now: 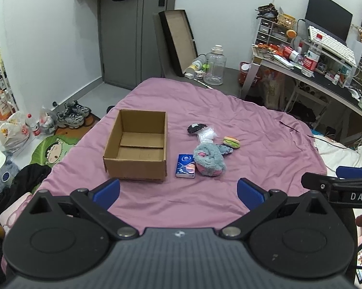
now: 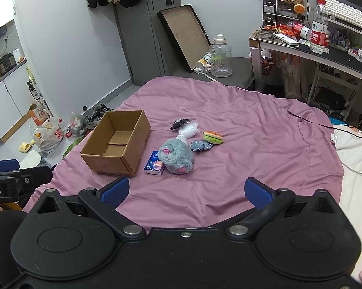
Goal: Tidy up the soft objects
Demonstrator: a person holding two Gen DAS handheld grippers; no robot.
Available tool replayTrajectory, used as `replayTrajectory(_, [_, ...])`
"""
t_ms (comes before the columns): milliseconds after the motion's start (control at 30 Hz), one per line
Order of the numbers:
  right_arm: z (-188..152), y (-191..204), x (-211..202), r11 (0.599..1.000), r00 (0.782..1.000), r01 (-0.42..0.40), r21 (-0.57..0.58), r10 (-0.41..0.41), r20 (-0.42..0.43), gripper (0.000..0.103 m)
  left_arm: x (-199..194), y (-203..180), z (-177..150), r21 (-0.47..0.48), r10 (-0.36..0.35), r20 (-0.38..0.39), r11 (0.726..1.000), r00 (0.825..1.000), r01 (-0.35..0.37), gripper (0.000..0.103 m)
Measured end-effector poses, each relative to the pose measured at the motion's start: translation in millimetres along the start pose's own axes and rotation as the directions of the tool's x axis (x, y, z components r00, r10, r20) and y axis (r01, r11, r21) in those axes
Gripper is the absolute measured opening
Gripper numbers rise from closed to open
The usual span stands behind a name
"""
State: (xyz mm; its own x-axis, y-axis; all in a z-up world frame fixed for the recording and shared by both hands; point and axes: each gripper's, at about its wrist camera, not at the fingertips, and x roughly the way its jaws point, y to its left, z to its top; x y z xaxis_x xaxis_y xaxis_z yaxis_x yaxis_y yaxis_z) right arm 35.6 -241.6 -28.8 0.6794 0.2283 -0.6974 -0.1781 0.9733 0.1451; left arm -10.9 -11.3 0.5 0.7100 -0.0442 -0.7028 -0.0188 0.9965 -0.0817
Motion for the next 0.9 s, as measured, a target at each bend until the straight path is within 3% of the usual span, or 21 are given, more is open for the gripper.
replayTrajectory(900, [-1.8, -5.3, 6.7, 1.000, 1.000, -0.010, 0.012, 0.010, -0.012, 0.103, 5.4, -1.2, -1.5, -0.012, 0.018, -0.005, 1.000, 1.000, -0.018, 0.103])
